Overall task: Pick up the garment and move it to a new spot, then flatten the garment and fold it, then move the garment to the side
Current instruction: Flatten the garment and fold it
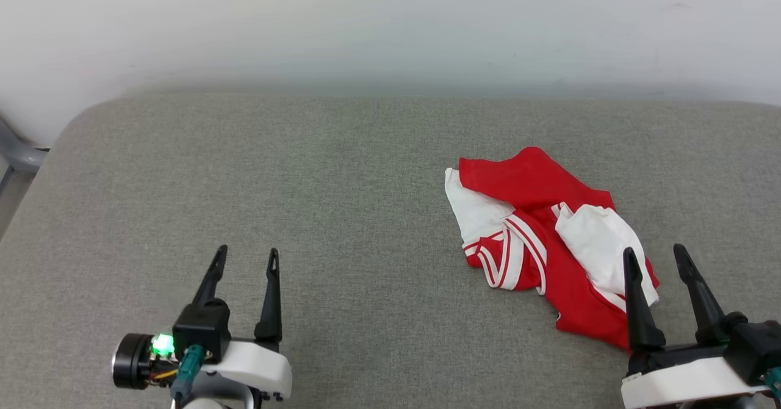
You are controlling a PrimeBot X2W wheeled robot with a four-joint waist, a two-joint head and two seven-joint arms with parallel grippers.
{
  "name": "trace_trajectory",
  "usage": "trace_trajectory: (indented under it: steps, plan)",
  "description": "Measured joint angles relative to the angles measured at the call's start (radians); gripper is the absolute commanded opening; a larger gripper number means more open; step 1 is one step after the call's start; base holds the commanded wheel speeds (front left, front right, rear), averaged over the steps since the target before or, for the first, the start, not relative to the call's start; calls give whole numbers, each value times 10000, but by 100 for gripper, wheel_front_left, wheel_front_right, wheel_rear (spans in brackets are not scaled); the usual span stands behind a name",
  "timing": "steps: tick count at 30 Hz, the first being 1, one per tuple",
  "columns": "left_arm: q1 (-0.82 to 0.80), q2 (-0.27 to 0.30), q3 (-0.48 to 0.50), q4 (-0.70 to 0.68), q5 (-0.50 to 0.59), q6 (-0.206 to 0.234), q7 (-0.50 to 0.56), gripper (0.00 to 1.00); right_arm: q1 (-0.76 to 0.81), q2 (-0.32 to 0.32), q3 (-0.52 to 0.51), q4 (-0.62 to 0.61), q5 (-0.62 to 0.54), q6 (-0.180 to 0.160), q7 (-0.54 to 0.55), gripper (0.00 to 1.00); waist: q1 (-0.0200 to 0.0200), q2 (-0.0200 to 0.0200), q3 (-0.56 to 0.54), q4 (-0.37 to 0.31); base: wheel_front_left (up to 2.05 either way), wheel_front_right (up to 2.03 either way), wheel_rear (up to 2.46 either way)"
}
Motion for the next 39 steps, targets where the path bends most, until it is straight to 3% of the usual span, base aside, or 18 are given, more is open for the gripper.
trace_trajectory:
  steps: [17,33,39]
  plan:
    - [724,-604,719,-142,869,-539,0,100,460,0,-33,157,303,0,0,100,1,0,-242,-78,0,0,0]
    - [750,-771,991,-10,1174,-828,0,100,460,0,4,92,249,0,0,100,1,0,-279,-129,0,0,0]
    - [209,-658,903,19,1360,-1166,0,100,322,0,94,-15,146,0,0,100,1,0,-32,-166,0,0,0]
